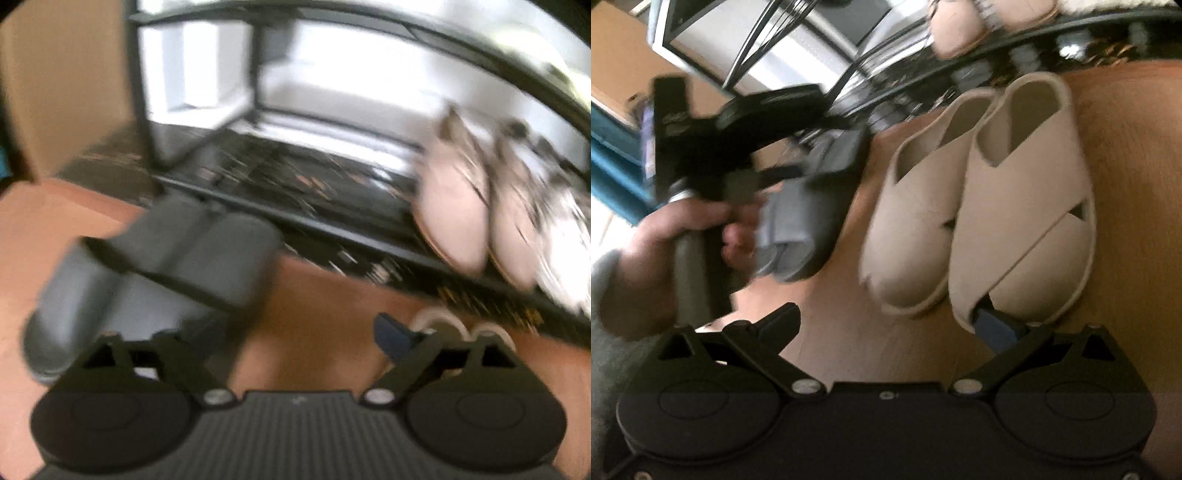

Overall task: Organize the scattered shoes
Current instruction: 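Move the left gripper over the black slides while the right gripper approaches the beige mules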

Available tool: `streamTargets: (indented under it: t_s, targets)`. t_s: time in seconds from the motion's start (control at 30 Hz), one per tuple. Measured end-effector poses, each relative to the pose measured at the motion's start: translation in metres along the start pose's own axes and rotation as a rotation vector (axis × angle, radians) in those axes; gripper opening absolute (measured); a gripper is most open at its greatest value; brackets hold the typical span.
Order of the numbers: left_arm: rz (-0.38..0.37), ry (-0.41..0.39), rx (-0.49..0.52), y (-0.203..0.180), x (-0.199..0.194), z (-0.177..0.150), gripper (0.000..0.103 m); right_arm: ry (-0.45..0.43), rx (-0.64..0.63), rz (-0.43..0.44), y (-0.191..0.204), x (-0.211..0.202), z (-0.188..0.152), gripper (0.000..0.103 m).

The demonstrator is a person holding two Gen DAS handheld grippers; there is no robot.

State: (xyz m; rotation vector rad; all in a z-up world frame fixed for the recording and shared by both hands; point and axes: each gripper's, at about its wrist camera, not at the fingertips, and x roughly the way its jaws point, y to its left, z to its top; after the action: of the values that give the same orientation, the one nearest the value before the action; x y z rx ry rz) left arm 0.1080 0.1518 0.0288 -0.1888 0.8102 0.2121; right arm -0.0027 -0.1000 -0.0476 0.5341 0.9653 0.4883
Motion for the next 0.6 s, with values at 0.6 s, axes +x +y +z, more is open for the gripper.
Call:
streamTargets:
  t_s: [0.6]
  targets:
    - [0.311, -0.003, -0.302, 0.059, -0.034, -0.001, 0.102, -0.006, -0.338, -0.253, 0.043, 0.036, -0.01, 0.103]
